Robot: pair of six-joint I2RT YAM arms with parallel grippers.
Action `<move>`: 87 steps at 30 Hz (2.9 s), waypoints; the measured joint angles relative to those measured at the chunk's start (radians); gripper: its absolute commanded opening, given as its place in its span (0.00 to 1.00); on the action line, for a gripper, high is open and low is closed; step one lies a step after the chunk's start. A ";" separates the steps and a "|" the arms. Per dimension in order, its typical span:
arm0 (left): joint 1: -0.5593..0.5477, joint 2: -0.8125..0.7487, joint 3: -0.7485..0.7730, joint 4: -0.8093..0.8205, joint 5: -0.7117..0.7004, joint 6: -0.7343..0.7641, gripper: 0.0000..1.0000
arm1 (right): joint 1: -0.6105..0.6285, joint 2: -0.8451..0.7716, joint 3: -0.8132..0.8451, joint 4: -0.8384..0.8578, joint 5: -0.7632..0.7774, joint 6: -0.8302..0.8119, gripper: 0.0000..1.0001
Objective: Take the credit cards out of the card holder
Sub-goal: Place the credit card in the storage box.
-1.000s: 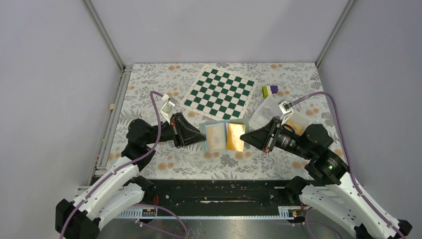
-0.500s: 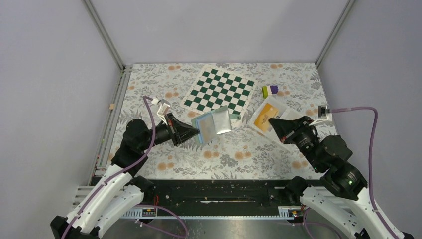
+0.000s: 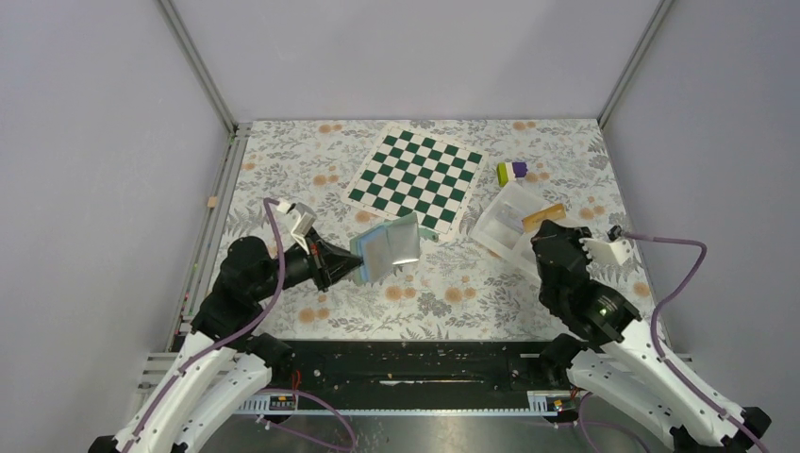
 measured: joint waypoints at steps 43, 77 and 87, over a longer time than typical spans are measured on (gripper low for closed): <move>-0.053 -0.082 -0.018 -0.039 0.039 0.023 0.00 | -0.507 0.646 -0.103 0.137 -0.174 0.903 0.00; -0.101 -0.056 -0.017 -0.087 0.027 0.076 0.00 | -0.587 0.844 -0.129 0.413 -0.242 0.903 0.35; -0.106 -0.056 -0.017 -0.091 0.018 0.082 0.00 | -0.595 0.831 -0.118 0.417 -0.265 0.903 0.39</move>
